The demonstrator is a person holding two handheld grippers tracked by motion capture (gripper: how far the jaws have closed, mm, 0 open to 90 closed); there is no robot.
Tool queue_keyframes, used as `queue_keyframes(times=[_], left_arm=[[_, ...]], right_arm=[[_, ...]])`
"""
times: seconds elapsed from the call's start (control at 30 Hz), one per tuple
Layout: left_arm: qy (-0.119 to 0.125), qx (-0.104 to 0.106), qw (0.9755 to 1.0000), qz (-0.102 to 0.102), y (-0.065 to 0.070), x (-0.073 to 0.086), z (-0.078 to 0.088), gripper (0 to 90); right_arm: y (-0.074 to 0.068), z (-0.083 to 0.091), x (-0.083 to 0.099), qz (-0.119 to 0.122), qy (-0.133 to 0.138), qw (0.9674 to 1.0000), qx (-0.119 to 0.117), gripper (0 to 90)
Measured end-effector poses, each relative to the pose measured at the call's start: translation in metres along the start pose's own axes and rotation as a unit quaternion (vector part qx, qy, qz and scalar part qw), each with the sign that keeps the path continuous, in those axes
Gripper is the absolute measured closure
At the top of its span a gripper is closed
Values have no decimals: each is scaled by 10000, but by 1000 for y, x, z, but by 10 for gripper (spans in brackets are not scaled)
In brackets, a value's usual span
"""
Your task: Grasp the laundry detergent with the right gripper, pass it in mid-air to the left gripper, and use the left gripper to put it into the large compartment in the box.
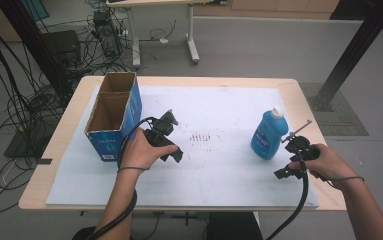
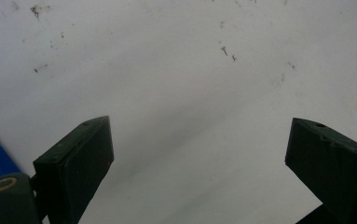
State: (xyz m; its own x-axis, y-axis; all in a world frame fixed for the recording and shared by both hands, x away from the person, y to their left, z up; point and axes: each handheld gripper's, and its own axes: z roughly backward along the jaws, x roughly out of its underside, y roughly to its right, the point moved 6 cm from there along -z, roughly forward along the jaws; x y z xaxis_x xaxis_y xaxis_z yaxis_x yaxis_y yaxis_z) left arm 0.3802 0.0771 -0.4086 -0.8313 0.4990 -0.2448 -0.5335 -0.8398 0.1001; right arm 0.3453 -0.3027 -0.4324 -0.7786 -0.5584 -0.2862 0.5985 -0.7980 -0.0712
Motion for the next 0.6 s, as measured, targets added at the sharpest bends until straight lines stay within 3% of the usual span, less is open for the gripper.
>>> queue_keyframes(times=[0.5, 0.6], left_arm=[[58, 119, 9999, 25, 3, -1, -5, 80], [68, 136, 9999, 37, 4, -2, -4, 80]], right_arm=[[10, -7, 6, -246, 425, 9987, 122, 64], [12, -8, 4, -205, 694, 9972, 171, 63]])
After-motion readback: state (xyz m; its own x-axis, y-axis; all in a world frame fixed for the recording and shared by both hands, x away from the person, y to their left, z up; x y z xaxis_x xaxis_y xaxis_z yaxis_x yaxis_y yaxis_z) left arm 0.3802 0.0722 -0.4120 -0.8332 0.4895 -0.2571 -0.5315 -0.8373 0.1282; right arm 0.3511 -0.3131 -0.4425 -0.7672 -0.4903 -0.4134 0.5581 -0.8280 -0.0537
